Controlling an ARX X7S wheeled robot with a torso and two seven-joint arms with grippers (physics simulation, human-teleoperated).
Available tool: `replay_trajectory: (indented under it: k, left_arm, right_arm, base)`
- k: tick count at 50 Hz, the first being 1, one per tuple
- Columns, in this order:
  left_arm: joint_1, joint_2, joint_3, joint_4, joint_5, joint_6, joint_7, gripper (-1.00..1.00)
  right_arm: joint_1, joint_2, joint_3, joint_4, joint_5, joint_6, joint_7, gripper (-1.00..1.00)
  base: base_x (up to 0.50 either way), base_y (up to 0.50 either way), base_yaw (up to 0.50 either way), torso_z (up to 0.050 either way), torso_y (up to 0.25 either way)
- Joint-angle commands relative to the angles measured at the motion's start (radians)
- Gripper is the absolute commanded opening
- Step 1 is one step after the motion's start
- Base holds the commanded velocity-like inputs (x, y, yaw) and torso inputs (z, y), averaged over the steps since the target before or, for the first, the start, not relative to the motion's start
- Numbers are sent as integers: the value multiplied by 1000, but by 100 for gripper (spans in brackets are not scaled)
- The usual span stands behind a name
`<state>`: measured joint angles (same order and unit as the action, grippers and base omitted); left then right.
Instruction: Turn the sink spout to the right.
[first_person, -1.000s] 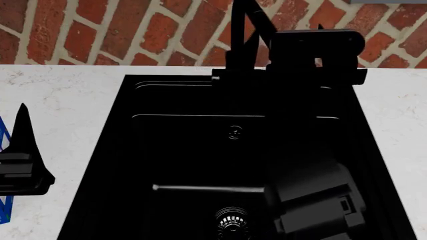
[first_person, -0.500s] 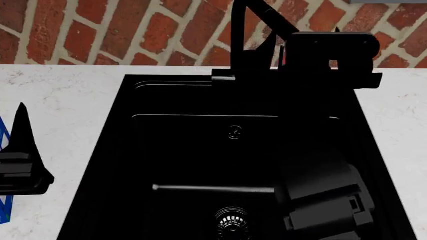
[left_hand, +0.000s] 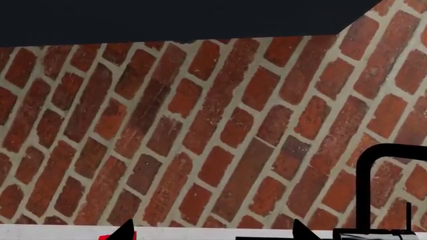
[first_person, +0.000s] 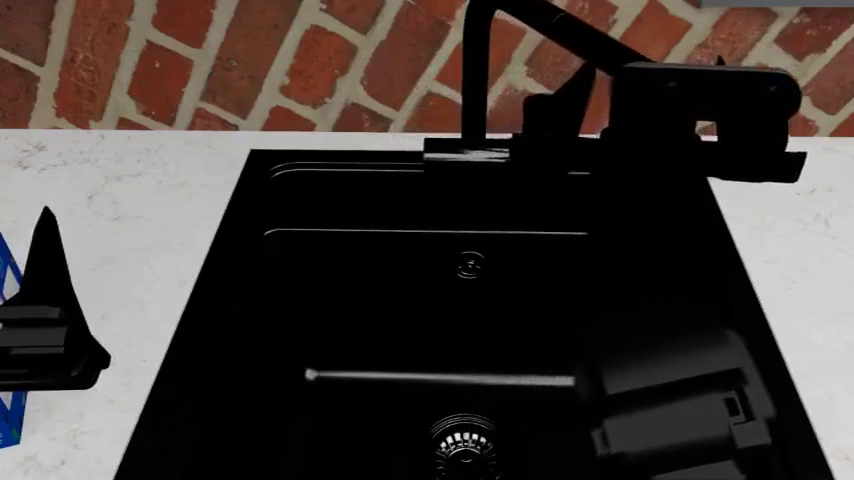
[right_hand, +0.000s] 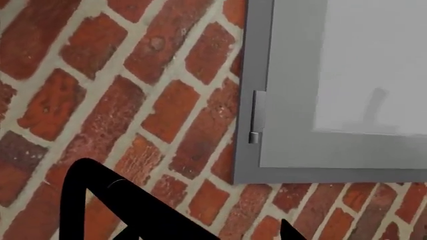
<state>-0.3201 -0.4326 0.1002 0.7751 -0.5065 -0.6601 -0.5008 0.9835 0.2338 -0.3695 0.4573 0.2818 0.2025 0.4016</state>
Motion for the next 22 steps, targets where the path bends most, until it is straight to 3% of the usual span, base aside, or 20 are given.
replay_trajectory:
  k: [1,22]
  left_arm:
    - [0,-3,0,2,-4,0,-4,100]
    - [2,-7,4,-5,-2,11,-7,100]
  right_arm:
    - [9,16,7,-16,-8,7,21,100]
    - [35,11,6,65,-11,-34,10,100]
  base:
    - [0,0,0,0,0]
    - [0,0,0,0,0]
